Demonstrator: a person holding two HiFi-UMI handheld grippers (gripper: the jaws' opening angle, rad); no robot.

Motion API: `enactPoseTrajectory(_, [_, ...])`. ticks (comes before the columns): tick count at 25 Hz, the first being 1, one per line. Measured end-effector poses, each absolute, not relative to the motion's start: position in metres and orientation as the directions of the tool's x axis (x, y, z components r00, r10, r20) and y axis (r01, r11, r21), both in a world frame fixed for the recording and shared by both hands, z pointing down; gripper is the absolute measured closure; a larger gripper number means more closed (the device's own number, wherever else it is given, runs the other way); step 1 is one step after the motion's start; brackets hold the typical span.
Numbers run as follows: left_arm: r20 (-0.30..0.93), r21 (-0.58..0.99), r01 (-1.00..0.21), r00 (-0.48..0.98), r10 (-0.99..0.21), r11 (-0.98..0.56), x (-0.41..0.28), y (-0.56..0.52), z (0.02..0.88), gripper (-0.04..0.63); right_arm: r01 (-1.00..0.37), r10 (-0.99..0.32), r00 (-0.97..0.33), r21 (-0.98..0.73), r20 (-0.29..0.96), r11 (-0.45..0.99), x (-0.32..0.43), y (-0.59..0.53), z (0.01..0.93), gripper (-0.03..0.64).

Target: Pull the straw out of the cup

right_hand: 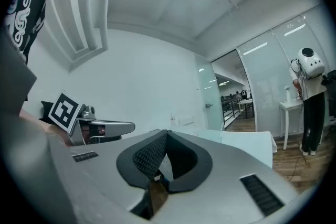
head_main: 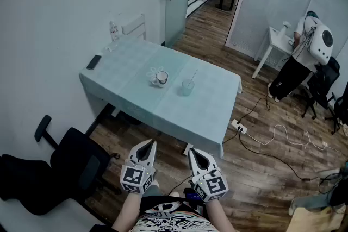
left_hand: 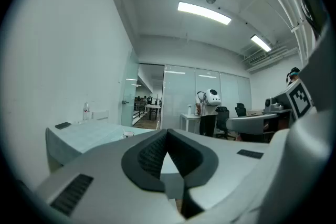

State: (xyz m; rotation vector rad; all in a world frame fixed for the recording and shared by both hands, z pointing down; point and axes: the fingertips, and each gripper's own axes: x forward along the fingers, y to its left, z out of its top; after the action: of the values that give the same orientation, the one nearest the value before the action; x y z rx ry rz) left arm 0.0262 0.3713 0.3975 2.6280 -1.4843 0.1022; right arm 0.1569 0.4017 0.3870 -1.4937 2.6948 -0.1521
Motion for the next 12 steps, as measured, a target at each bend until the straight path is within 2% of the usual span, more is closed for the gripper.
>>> enactPoseTrajectory(12, [0.093,0.110,-0.835,0.548,-0.831,-0.539,0.043,0.373,0.390,0.598,-0.848,-0.857,-0.515,-0.135,-0.017,0.512,0.175,0.403,0.385,0.620])
